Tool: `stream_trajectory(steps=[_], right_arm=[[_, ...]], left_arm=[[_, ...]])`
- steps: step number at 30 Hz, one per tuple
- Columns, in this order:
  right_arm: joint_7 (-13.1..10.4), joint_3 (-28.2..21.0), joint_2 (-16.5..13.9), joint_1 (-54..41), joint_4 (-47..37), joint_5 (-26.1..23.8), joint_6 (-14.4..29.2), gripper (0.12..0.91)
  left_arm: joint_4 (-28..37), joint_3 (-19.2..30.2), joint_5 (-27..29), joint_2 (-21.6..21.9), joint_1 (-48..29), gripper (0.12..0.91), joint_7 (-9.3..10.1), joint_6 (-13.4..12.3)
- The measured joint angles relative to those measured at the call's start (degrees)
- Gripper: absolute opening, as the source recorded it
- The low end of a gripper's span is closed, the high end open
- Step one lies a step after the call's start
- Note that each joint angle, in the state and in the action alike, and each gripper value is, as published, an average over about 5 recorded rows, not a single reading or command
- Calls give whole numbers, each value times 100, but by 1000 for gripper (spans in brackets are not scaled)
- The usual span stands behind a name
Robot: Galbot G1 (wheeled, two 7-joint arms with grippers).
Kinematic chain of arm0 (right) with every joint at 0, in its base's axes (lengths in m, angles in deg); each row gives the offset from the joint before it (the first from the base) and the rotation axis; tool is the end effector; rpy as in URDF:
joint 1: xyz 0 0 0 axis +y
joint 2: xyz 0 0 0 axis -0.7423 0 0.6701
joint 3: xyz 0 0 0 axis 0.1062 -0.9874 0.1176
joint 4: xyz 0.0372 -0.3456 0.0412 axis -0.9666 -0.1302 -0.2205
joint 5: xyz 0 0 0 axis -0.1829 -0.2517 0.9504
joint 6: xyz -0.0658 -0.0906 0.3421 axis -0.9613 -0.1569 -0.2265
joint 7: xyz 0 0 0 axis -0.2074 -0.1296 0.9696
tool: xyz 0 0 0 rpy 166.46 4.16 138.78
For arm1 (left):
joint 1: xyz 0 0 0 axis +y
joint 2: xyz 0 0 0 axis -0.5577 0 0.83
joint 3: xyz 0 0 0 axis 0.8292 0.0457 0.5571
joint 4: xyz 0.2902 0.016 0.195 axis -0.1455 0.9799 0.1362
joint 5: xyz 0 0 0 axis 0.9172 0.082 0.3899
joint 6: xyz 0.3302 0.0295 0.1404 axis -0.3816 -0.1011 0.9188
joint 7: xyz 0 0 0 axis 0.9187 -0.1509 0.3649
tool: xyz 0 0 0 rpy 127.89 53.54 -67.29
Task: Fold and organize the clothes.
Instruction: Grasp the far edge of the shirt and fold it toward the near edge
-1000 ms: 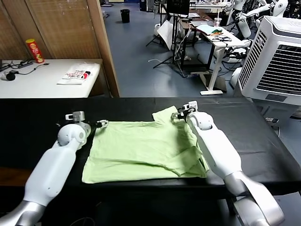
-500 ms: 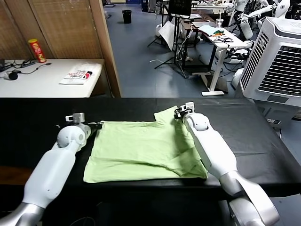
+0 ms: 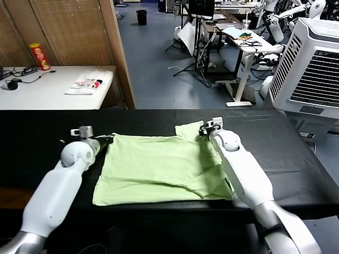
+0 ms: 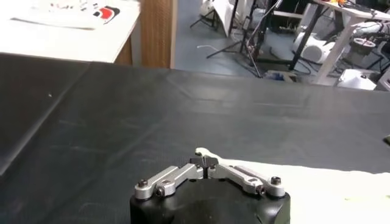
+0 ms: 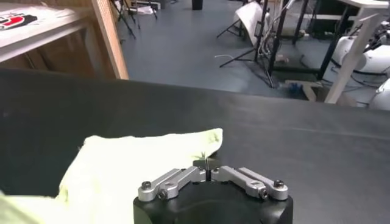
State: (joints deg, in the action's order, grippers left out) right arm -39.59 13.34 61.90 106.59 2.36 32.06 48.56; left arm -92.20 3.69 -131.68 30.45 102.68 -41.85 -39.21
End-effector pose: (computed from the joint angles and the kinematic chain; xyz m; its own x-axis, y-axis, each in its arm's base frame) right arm 0.5197 -0.0308 -0.2391 -0.8495 -0.2678 0.4545 -0.2416 0.9634 0.1160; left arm 0.4615 0.1446 -0.2387 -0.8399 0.0704 0.5382 0.0191 0.9948 -0.1003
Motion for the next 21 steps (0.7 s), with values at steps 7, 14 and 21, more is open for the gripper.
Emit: stream_trajectory(steps=[7,14,21], right_arm=[[-99,143,-499,405,1047,356,-378,123],[-198,269,-882,794,1654,401,-652,123],[-340,425,-1227,1317,2243,523,-804,123]], left_arm=[[-625,-263,-128,332,414,126,4,1],[-1564,-637,-275,644,1196,126,40,34],[-2456,-1046,-419,869,2006,126,176,79]])
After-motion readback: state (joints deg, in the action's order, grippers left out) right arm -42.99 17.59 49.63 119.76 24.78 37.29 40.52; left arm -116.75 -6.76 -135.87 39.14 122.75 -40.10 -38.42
